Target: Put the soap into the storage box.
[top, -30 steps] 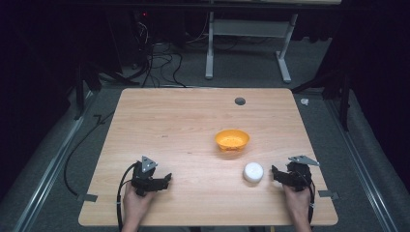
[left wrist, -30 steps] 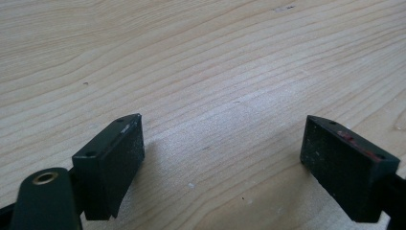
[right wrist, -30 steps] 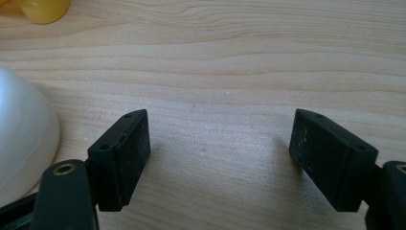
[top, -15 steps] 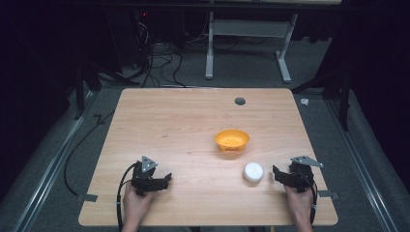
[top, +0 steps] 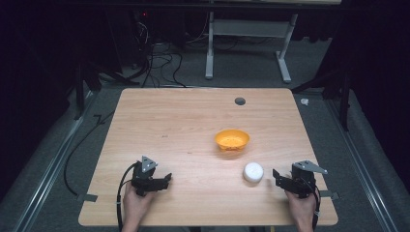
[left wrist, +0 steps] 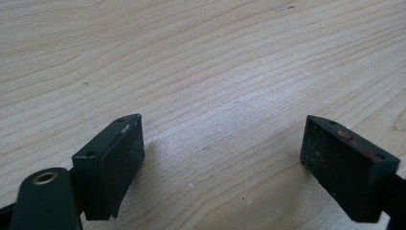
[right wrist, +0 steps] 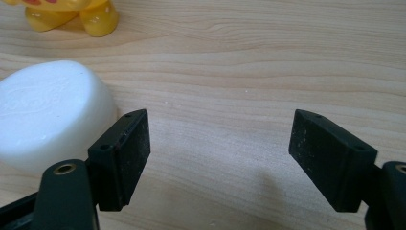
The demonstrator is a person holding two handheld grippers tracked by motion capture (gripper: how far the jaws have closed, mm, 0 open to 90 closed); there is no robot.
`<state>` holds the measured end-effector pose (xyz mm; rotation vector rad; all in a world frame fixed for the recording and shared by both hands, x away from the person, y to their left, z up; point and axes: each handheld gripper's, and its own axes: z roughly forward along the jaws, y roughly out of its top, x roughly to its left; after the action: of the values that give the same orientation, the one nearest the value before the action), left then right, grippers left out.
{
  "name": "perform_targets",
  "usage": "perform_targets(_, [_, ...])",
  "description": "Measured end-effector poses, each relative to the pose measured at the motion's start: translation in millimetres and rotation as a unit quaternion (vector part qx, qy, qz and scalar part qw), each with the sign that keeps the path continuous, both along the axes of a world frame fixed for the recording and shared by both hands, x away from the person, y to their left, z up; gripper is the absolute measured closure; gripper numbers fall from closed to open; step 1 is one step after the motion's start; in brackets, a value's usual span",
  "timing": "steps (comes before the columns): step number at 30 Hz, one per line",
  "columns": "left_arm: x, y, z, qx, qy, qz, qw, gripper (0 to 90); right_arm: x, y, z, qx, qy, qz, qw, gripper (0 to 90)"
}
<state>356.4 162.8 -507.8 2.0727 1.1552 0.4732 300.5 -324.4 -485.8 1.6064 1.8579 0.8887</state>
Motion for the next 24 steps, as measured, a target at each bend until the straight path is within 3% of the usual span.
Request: perform_targets(24, [0.0, 0.1, 0.0, 0.001, 0.000, 0.000, 1.0000, 15.6, -21.5, 15.9, 4.0, 0.007, -0.011, 0.032, 0.9994, 22.6])
